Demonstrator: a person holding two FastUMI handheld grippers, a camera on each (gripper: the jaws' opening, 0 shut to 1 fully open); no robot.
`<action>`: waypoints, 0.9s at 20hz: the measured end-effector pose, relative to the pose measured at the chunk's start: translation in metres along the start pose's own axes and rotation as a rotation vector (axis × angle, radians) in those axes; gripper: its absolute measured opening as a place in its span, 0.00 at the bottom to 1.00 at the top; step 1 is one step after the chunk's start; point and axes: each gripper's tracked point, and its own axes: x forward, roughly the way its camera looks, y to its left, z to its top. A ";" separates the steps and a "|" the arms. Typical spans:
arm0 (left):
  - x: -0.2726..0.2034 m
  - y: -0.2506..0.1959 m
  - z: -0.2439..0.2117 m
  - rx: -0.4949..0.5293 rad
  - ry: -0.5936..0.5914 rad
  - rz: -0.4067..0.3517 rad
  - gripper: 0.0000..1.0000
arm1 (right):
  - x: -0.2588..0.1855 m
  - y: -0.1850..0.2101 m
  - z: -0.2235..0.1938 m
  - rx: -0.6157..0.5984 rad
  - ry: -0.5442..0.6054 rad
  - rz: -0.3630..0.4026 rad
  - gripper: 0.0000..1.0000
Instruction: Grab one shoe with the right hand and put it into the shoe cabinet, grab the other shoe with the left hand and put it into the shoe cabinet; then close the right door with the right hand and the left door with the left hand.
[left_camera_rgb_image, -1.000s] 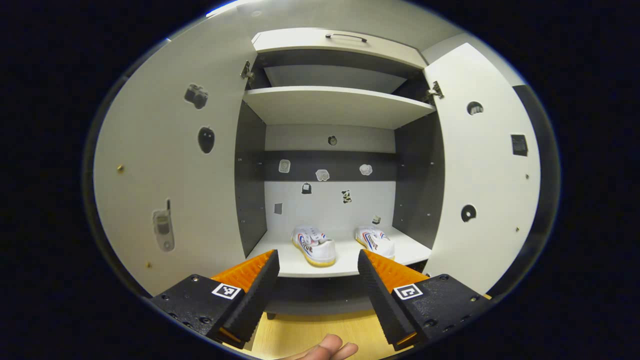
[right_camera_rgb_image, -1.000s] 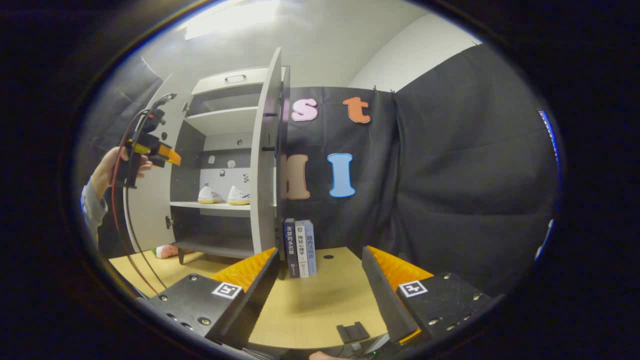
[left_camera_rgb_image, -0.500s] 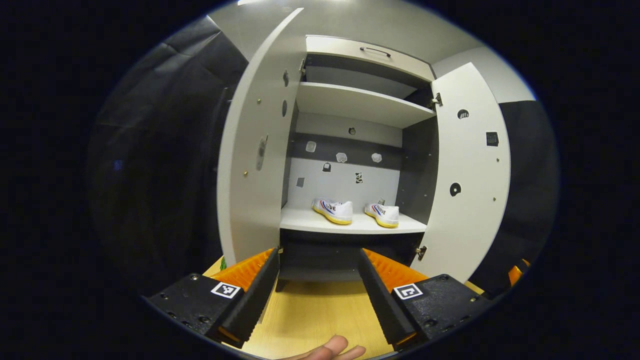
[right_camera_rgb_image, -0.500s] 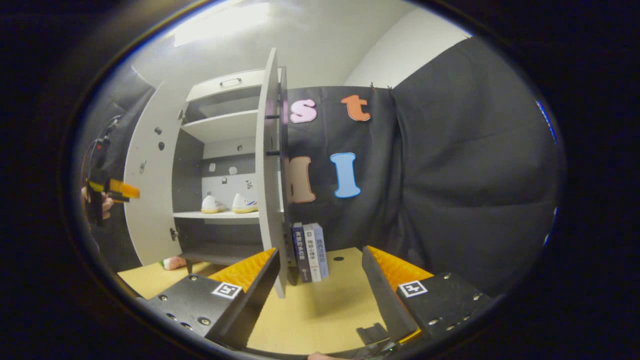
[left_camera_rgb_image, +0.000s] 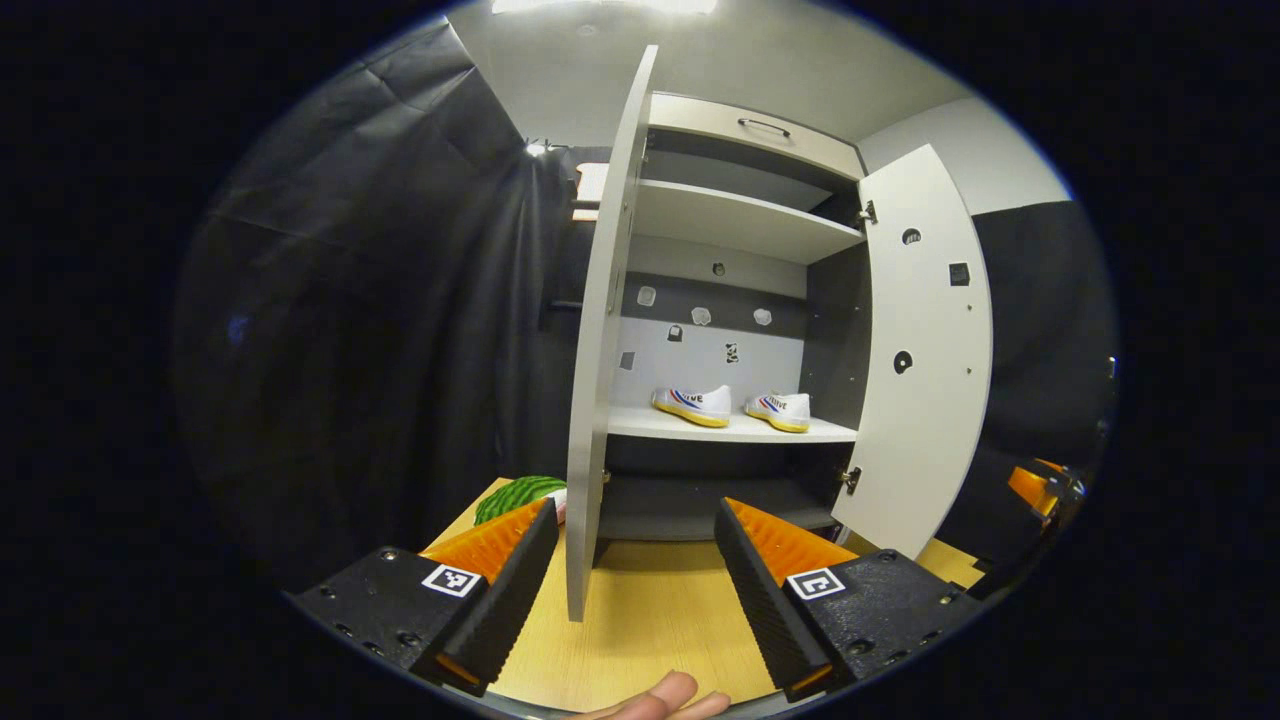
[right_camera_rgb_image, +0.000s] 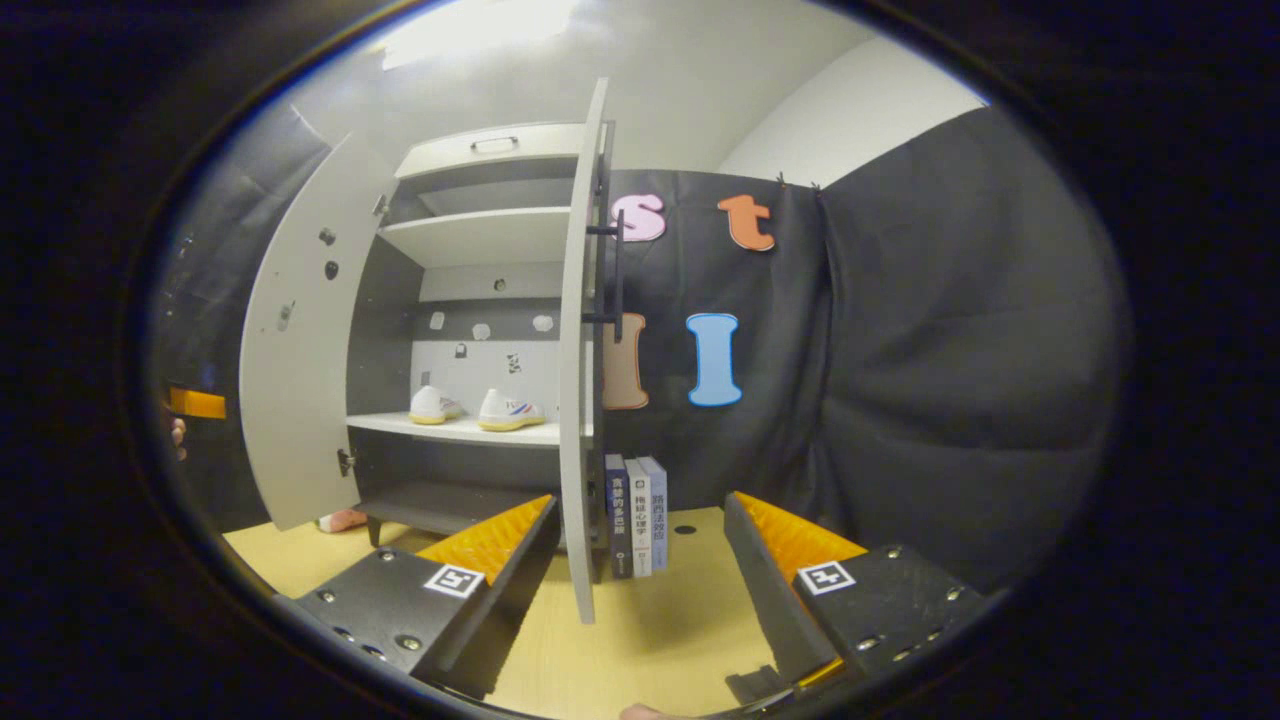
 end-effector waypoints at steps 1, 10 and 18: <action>-0.004 0.000 -0.003 0.000 0.000 -0.008 0.95 | 0.009 -0.001 0.004 -0.010 0.007 -0.001 0.98; -0.025 0.016 -0.022 0.058 -0.030 -0.073 0.95 | 0.108 -0.056 0.083 0.036 0.048 -0.026 0.98; -0.030 0.004 -0.024 0.083 -0.050 -0.159 0.95 | 0.173 -0.079 0.136 -0.035 0.034 0.063 0.98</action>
